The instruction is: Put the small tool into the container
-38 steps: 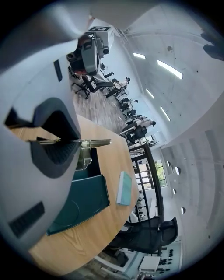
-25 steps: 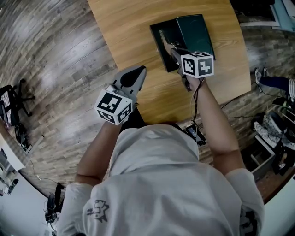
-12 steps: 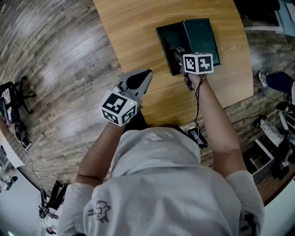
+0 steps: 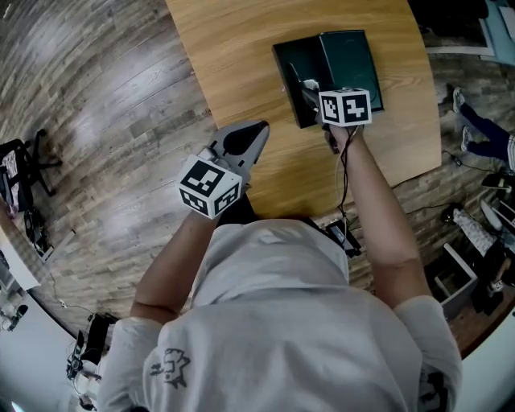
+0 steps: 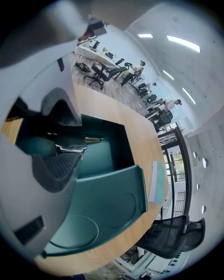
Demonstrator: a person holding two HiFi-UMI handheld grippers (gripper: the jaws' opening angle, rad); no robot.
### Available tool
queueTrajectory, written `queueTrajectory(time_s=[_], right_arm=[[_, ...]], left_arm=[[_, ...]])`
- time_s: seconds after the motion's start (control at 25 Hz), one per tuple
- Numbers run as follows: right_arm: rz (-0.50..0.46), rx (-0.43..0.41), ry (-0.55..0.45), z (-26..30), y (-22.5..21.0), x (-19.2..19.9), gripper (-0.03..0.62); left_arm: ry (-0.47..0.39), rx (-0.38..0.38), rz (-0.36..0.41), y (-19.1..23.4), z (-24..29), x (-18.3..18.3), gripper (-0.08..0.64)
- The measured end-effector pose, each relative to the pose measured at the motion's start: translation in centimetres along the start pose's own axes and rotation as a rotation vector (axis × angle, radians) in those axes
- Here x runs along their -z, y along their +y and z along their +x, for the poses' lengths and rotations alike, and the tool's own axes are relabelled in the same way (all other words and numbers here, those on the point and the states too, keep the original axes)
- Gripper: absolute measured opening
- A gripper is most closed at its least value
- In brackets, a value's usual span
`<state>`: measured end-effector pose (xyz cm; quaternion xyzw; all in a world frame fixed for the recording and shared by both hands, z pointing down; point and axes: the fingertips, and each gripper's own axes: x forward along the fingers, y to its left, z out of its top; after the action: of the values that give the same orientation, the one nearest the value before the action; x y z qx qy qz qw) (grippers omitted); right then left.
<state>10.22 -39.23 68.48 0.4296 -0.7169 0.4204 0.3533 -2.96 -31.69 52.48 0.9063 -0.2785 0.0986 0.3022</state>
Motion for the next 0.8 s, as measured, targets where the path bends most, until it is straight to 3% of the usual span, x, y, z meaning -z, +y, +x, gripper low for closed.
queueTrajectory(time_s=[0.52, 0.8], right_arm=[[-0.074, 0.006, -0.089, -3.3, 0.6, -0.6, 0.204], [-0.143, -0.028, -0.213, -7.2, 2.3, -0.4, 0.141]], left_arm=[[-0.021, -0.016, 0.035, -2.2, -0.8, -0.1, 0.006], [-0.062, -0.039, 0.096, -5.2, -1.7, -0.6, 0.006]])
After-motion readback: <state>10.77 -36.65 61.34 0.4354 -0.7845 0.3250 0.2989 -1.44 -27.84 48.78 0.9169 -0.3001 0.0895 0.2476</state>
